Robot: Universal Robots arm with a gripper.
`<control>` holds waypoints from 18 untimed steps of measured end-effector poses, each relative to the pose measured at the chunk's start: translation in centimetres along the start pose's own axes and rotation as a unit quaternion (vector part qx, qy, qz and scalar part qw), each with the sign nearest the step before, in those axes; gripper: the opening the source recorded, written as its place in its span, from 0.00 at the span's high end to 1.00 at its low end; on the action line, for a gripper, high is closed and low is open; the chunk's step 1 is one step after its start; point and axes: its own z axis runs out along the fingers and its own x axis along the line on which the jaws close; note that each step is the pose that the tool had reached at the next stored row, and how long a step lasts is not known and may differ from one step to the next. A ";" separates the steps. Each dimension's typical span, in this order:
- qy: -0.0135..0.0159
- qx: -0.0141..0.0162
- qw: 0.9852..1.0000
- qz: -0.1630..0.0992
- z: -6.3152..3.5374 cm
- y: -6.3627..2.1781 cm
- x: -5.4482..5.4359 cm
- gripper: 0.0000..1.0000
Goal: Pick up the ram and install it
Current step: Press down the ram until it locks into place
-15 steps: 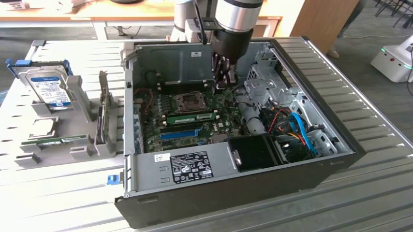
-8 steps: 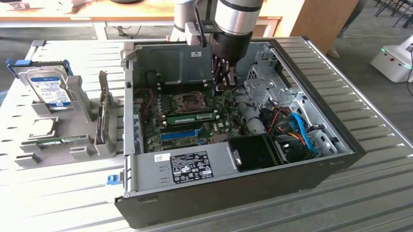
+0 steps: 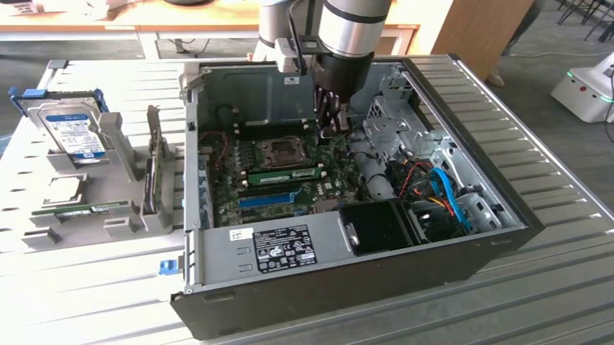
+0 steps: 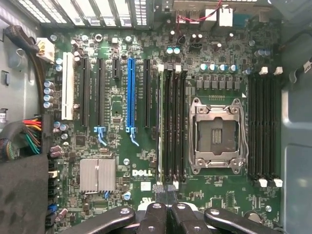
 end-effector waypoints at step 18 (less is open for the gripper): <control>0.000 0.000 1.000 0.000 2.23 -0.07 0.1 0.90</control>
